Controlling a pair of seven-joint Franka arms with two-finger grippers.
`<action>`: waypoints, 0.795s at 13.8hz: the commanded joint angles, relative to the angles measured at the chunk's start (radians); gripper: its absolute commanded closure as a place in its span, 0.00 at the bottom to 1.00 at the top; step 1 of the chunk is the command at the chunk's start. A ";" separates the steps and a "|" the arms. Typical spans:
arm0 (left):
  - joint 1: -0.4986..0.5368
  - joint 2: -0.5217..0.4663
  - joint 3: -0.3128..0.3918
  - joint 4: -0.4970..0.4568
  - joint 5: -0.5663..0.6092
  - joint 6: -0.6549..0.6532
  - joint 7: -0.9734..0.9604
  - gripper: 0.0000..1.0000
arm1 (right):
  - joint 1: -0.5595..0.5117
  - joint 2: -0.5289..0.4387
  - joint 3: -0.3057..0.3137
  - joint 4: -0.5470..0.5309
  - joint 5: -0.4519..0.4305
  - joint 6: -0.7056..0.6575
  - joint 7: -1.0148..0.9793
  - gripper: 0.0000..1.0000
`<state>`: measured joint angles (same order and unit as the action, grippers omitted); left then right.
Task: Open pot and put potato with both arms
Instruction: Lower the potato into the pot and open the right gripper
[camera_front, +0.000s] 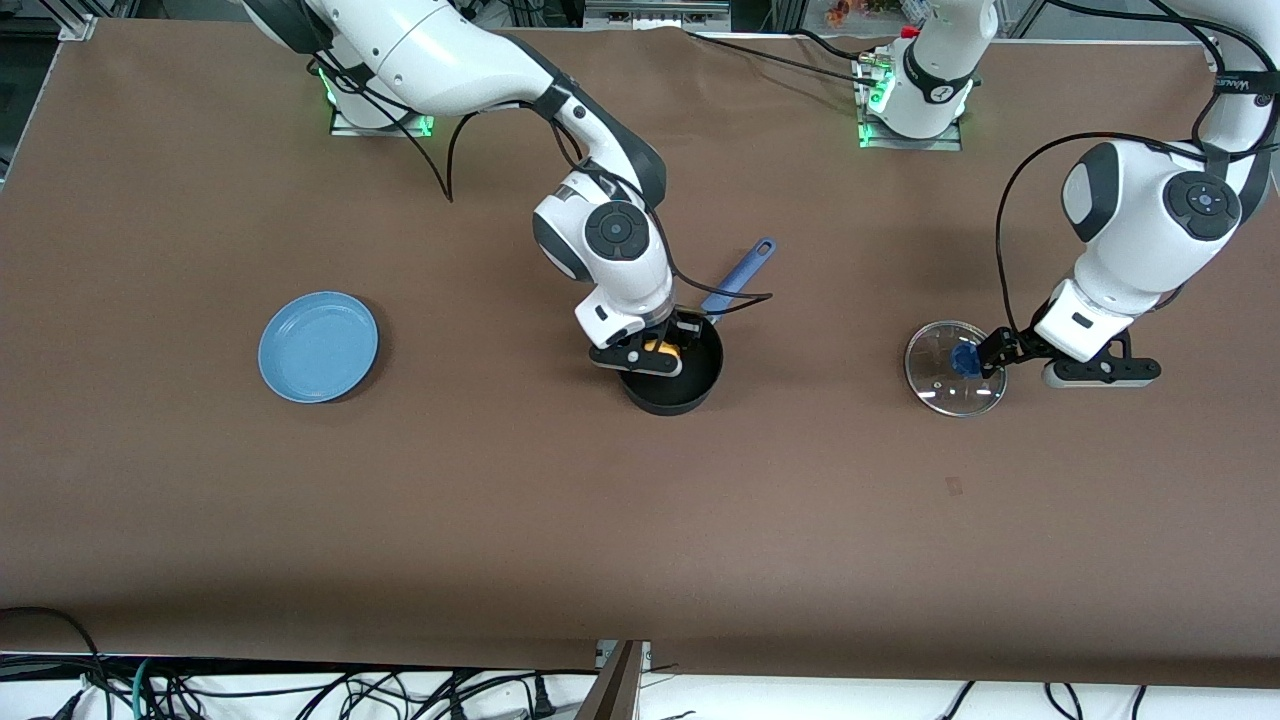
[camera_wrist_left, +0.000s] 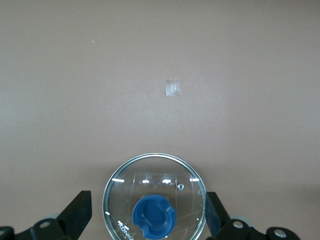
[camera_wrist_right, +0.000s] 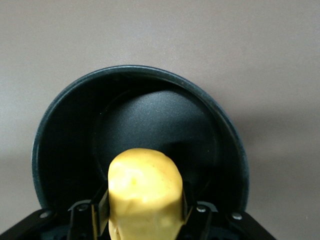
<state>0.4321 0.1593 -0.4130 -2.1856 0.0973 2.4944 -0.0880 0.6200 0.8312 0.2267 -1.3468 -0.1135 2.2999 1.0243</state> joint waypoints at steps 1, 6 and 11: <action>-0.006 -0.006 0.000 0.012 -0.030 -0.023 0.008 0.00 | 0.012 0.017 -0.006 0.037 -0.014 0.003 0.008 0.00; -0.006 -0.007 -0.012 0.012 -0.030 -0.023 -0.016 0.00 | -0.016 -0.047 -0.012 0.060 -0.014 -0.092 -0.030 0.00; 0.004 -0.026 -0.015 0.082 -0.030 -0.133 -0.012 0.00 | -0.114 -0.134 -0.012 0.176 -0.014 -0.399 -0.297 0.00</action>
<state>0.4325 0.1567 -0.4248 -2.1563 0.0967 2.4534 -0.1068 0.5515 0.7498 0.2059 -1.1997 -0.1192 2.0108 0.8254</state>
